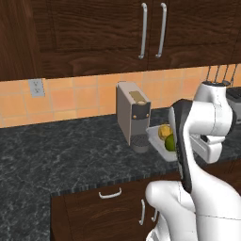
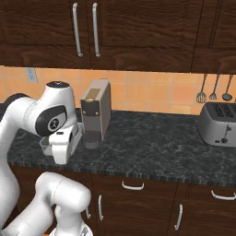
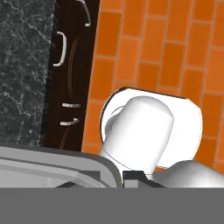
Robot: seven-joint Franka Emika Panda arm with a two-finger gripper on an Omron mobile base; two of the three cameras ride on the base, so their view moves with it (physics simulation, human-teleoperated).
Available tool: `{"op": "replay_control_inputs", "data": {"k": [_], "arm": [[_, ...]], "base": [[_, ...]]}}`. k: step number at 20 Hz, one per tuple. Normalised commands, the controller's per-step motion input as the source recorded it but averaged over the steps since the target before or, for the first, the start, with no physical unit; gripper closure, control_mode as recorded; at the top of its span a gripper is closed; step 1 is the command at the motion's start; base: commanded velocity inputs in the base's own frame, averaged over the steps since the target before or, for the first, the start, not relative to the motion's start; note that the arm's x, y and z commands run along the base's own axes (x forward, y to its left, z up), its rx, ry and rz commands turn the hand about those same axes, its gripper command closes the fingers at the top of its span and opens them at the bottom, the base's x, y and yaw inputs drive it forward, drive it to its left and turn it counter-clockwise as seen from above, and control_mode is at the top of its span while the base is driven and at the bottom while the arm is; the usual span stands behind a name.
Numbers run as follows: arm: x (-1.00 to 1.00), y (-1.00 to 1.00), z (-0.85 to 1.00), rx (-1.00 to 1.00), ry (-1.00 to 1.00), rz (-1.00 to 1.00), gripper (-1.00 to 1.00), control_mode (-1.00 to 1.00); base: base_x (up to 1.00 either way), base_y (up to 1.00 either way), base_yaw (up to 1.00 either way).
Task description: Take the meat container that has the shrimp and place it on the second highest rack of the freezer. Then take the vegetable container that has the squash and lime and place it on the highest rack of the freezer.
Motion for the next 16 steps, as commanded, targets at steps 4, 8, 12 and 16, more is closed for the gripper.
{"op": "replay_control_inputs", "data": {"k": [4, 8, 12, 16], "arm": [[-0.19, 0.46, 0.19, 0.13, 0.05, 0.0, 1.0, -1.0], [-0.12, 0.12, -0.04, 0.03, -0.15, 0.0, 1.0, -1.0], [-0.21, 0.16, 0.0, 0.0, -0.34, 0.01, 1.0, -1.0], [-0.18, 0.09, 0.0, -0.02, -0.08, -0.02, 1.0, -1.0]], "base": [[0.0, 0.0, 0.0], [0.0, 0.0, 0.0], [0.0, 0.0, 0.0], [0.0, 0.0, 0.0]]}}
